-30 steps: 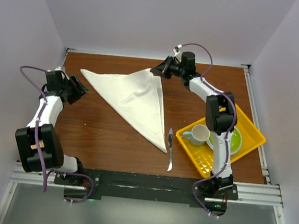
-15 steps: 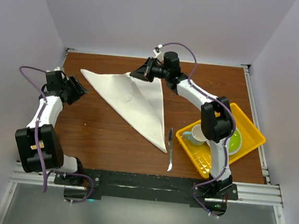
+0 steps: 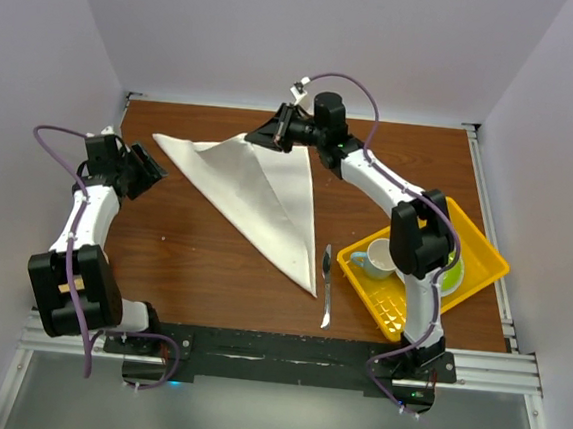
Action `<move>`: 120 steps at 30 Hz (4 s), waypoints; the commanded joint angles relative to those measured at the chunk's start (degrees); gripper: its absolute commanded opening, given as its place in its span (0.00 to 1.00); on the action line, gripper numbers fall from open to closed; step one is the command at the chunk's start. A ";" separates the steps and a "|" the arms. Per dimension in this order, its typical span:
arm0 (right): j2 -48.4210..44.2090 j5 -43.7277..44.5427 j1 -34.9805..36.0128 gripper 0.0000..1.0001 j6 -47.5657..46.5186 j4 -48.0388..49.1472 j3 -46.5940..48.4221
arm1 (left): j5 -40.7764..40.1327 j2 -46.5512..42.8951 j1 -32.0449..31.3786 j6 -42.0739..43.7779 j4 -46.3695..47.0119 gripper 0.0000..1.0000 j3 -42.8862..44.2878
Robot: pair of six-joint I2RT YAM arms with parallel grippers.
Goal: Fold the napkin, place the utensils inside, and roll it up
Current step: Fold the napkin
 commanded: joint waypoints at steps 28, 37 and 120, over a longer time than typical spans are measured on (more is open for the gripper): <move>14.77 0.35 -11.45 0.00 -8.76 -5.10 15.05 | 1.05 -1.07 -0.25 0.61 1.76 0.62 -0.25; 16.01 0.09 -13.12 0.00 -8.94 -4.31 15.05 | 0.96 -0.72 -0.25 0.52 2.11 0.62 -0.17; 18.05 14.24 -19.36 0.74 -21.94 -43.32 28.27 | 15.47 20.79 -1.13 -22.94 47.35 0.21 0.88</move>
